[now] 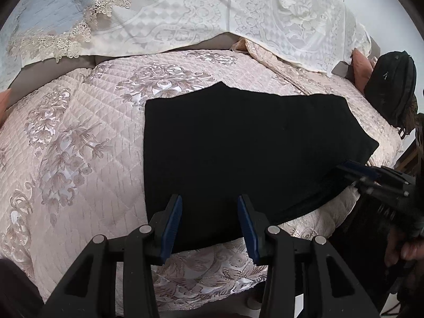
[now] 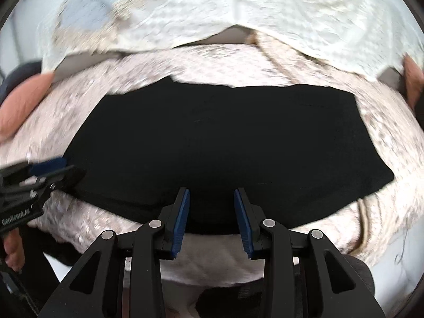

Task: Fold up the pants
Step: 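Grasp the pants end with the right gripper and lift it up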

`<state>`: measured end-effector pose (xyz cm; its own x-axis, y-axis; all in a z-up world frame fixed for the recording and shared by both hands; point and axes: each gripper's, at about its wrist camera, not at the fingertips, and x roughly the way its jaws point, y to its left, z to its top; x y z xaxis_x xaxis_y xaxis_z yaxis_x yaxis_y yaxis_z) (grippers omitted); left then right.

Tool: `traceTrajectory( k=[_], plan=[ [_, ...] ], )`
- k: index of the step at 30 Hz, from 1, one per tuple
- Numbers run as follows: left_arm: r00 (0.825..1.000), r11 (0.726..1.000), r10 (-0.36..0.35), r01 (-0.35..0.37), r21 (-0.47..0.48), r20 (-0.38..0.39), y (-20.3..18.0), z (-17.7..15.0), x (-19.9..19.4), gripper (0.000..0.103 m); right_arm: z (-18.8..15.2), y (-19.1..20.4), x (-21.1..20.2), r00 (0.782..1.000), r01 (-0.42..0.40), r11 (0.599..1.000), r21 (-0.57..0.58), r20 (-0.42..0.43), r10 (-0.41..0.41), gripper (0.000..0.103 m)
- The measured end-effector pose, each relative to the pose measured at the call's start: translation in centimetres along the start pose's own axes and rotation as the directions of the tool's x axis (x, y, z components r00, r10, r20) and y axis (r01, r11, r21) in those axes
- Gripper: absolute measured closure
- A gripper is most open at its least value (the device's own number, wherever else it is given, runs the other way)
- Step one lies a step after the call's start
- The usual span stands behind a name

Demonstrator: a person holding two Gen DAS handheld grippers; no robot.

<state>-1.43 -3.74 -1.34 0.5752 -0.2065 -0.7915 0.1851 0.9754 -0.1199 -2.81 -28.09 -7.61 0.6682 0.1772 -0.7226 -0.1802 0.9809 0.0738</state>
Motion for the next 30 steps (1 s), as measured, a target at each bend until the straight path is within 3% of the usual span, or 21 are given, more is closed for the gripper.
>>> traceTrajectory(
  k=[4, 5, 7, 10, 12, 15, 19, 22, 25, 26, 27, 30],
  plan=[
    [1.000, 1.000, 0.001, -0.001, -0.012, 0.003, 0.5, 0.5, 0.1, 0.058, 0.2, -6.3, -1.5, 0.998, -0.029, 0.963, 0.266, 0.065, 0.012, 0.067],
    [1.000, 1.000, 0.003, -0.003, -0.012, 0.003, 0.5, 0.6, 0.1, 0.058, 0.0, -7.9, -1.8, 0.997, -0.035, 0.942, 0.333, 0.081, 0.009, 0.067],
    [1.000, 1.000, 0.006, -0.006, -0.007, 0.004, 0.4, 0.9, 0.2, 0.058, -0.7, -11.6, -2.6, 0.994, -0.038, 0.881, 0.472, 0.110, -0.016, 0.055],
    [1.000, 1.000, 0.007, -0.007, -0.001, 0.004, 0.1, 1.3, 0.5, 0.058, -1.9, -15.4, -3.5, 0.989, -0.049, 0.794, 0.606, 0.139, -0.046, 0.048],
    [1.000, 1.000, 0.004, -0.004, 0.002, 0.001, -0.2, 1.5, 0.8, 0.058, -2.5, -17.3, -3.6, 0.988, -0.071, 0.736, 0.673, 0.147, -0.039, 0.047],
    [1.000, 1.000, 0.001, -0.001, 0.014, -0.006, -0.7, 1.7, 1.1, 0.058, -2.8, -19.2, -2.9, 0.991, -0.077, 0.682, 0.728, 0.131, -0.028, 0.047],
    [1.000, 1.000, 0.005, -0.004, 0.021, -0.013, -0.9, 1.7, 1.3, 0.058, -2.7, -21.2, -0.7, 0.987, -0.156, 0.618, 0.770, 0.137, 0.078, 0.046],
    [1.000, 1.000, 0.010, -0.010, 0.012, -0.018, -0.6, 1.8, 1.4, 0.058, -1.9, -21.7, -0.1, 0.986, -0.162, 0.613, 0.773, 0.143, 0.079, 0.046],
    [1.000, 1.000, 0.011, -0.011, 0.001, -0.021, -0.4, 1.9, 1.5, 0.058, -1.0, -21.1, 0.3, 0.993, -0.111, 0.630, 0.768, 0.110, 0.041, 0.045],
    [1.000, 1.000, 0.011, -0.011, -0.003, -0.020, -0.3, 1.9, 1.5, 0.058, -0.9, -20.8, 0.0, 0.995, -0.093, 0.642, 0.761, 0.100, 0.026, 0.049],
    [1.000, 1.000, 0.011, -0.011, -0.005, -0.018, -0.2, 1.9, 1.5, 0.058, -0.7, -20.6, -0.2, 0.995, -0.082, 0.651, 0.755, 0.100, 0.009, 0.068],
    [1.000, 1.000, 0.013, -0.013, -0.015, -0.009, 0.4, 1.9, 1.2, 0.058, -0.8, -20.4, -1.0, 0.987, -0.115, 0.652, 0.749, 0.159, -0.008, 0.078]
  ],
)
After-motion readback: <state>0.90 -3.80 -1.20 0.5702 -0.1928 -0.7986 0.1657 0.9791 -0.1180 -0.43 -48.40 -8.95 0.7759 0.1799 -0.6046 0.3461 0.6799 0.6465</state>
